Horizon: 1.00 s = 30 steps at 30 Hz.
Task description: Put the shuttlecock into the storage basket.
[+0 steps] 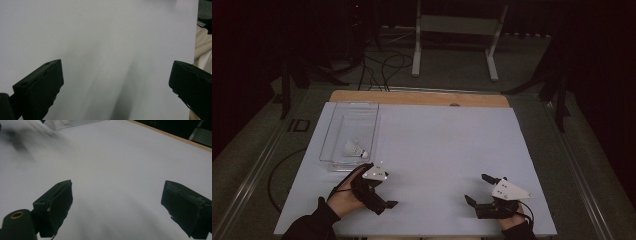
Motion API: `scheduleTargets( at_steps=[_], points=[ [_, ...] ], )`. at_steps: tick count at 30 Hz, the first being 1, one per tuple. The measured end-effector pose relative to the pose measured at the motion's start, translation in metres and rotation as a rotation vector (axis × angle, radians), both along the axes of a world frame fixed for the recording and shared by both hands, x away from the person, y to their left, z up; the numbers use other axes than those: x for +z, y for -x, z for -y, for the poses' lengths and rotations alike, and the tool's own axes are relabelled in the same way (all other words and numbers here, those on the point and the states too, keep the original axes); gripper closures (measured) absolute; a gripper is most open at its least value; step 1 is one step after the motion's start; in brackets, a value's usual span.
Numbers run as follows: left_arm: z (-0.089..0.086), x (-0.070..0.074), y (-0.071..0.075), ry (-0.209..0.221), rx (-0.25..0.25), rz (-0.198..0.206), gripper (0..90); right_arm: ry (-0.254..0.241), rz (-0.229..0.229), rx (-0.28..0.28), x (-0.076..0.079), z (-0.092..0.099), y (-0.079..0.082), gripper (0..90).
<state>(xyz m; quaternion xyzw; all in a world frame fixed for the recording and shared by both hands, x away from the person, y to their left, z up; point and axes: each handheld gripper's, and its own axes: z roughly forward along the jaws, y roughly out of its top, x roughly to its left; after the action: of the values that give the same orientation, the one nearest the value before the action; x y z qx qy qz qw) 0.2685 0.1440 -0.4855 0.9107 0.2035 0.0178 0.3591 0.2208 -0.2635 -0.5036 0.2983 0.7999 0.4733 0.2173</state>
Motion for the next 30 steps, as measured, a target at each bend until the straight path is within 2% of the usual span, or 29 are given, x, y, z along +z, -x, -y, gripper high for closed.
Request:
scheduleTargets(
  at_steps=[2, 6, 12, 16, 18, 30],
  points=[
    [-0.003, -0.001, 0.001, 0.002, 0.011, 0.009, 0.4, -0.004, -0.002, 0.0, 0.0, 0.0, 0.0, 10.3],
    [-0.01, -0.005, 0.003, 0.005, 0.013, -0.001, 0.4, -0.002, 0.001, 0.001, 0.001, 0.0, 0.0, 10.3],
    [-0.016, -0.01, 0.009, -0.016, 0.025, 0.004, 0.4, 0.001, -0.003, -0.005, 0.0, 0.0, 0.0, 10.3],
    [-0.023, -0.011, 0.01, -0.005, 0.057, 0.024, 1.2, 0.005, -0.001, 0.0, 0.001, 0.001, 0.0, 10.3],
    [-0.027, -0.012, 0.01, 0.006, 0.08, 0.018, 1.2, 0.005, 0.0, 0.0, 0.002, 0.002, 0.0, 10.3],
    [-0.038, -0.02, 0.015, 0.011, 0.182, 0.052, 1.2, 0.019, -0.007, -0.018, 0.003, 0.013, -0.002, 10.3]
  ],
)
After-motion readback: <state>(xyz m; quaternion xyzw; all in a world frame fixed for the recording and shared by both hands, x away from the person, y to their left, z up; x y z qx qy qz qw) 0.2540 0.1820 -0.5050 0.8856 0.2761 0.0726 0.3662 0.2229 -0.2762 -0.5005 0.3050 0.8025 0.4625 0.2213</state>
